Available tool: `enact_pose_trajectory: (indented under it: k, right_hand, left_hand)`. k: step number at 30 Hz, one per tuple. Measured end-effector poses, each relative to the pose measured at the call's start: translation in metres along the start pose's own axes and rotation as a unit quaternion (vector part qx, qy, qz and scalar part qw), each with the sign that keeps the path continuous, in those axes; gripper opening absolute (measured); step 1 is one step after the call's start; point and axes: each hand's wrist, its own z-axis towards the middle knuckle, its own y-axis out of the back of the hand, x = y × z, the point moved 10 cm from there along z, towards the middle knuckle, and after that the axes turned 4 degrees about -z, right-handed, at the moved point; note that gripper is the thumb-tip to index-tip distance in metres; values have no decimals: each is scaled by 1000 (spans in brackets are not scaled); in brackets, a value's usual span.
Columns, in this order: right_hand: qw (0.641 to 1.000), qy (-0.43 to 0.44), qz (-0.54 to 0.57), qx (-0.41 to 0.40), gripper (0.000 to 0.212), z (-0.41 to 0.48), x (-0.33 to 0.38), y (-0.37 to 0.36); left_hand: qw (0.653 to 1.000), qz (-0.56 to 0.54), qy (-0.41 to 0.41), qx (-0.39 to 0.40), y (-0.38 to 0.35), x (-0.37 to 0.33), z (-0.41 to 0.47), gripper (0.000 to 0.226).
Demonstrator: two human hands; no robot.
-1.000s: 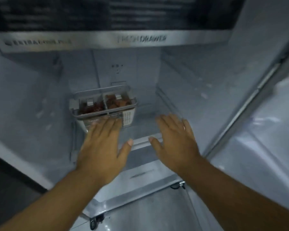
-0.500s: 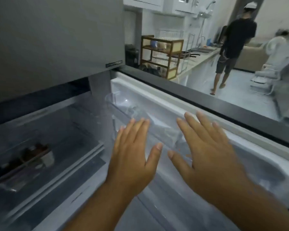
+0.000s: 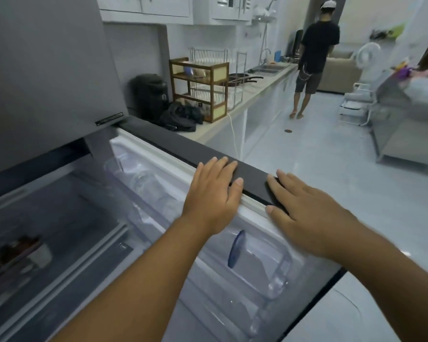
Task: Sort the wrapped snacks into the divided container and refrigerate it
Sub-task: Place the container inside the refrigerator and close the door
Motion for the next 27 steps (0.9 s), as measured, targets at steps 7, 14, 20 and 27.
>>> enact_pose_trajectory:
  k: [7,14,20,27]
  right_hand:
    - [994,101,17,28,68,-44,73,-7]
    - [958,236,150,57,62,-78,194,-2]
    - [931,309,194,-20,66,-87,322,-5]
    - [920,332,190,-90,65,-73,460,-7]
  left_hand:
    - [999,-26,20,-23,40,15,-76,50]
    - [990,-46,111,-77,128,48,-201,61]
    - [933,-205,231,-185,206,70,-341,53]
    - [846,-218,335,-353,274,137,-444,50]
